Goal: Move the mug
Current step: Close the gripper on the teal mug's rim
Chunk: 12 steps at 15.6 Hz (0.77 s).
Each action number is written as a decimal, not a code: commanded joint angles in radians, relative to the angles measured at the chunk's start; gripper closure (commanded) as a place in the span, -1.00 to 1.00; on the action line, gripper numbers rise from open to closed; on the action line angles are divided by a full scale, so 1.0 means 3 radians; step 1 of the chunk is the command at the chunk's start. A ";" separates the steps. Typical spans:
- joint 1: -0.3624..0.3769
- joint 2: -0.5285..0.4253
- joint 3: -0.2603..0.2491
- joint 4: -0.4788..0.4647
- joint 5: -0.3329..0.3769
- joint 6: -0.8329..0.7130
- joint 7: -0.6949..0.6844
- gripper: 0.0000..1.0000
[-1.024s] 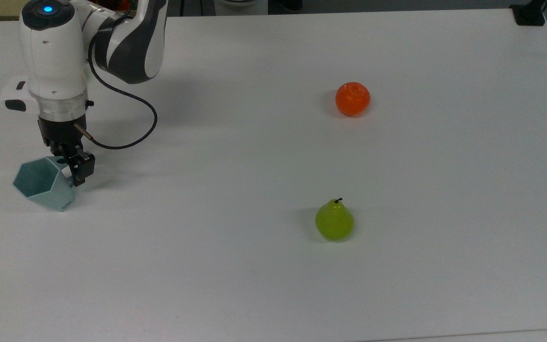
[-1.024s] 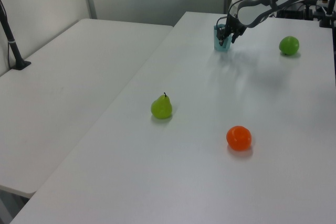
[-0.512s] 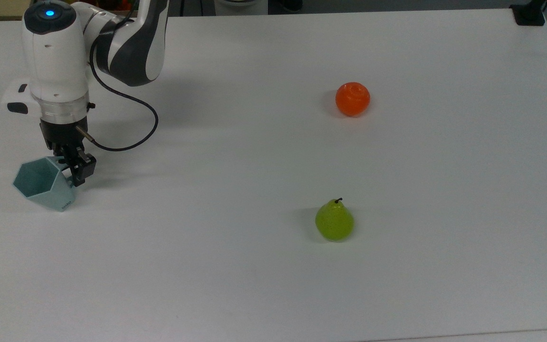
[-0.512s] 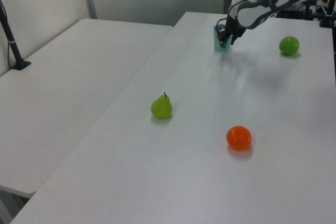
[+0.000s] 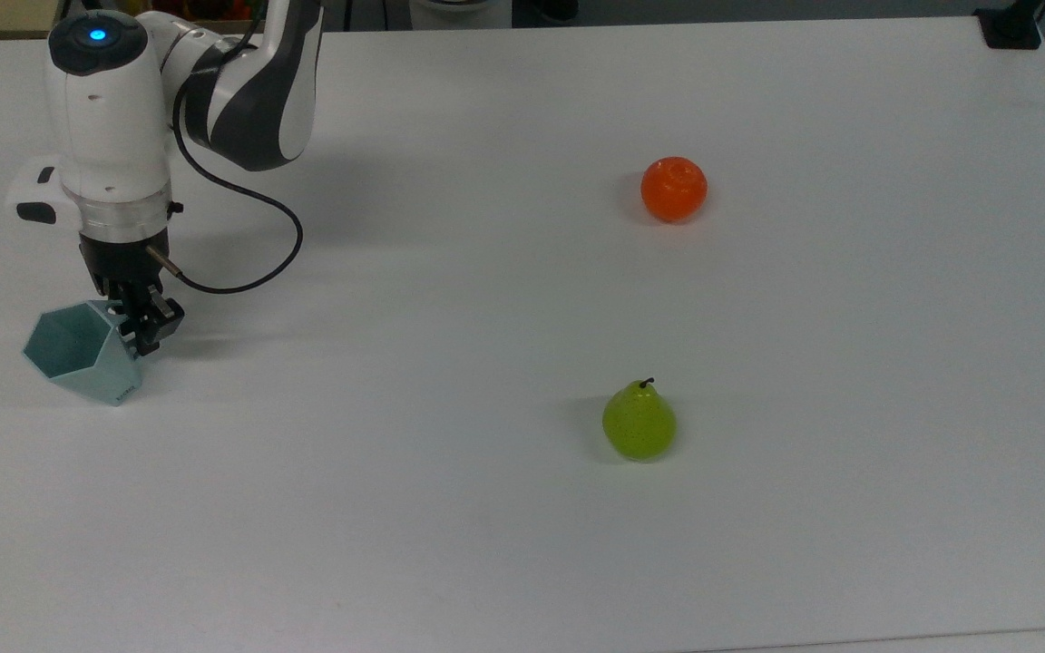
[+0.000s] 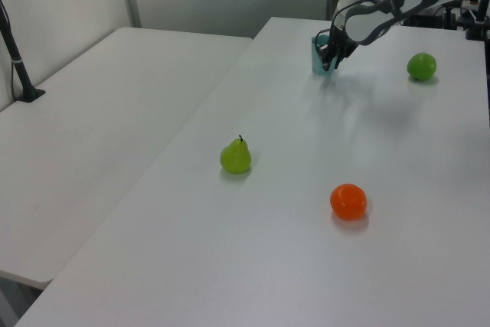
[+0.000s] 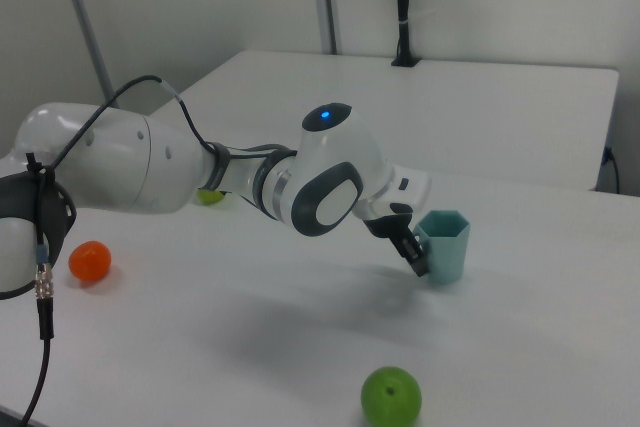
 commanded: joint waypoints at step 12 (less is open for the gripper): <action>-0.0034 0.0004 0.0007 0.0022 -0.0121 0.0077 -0.0006 0.90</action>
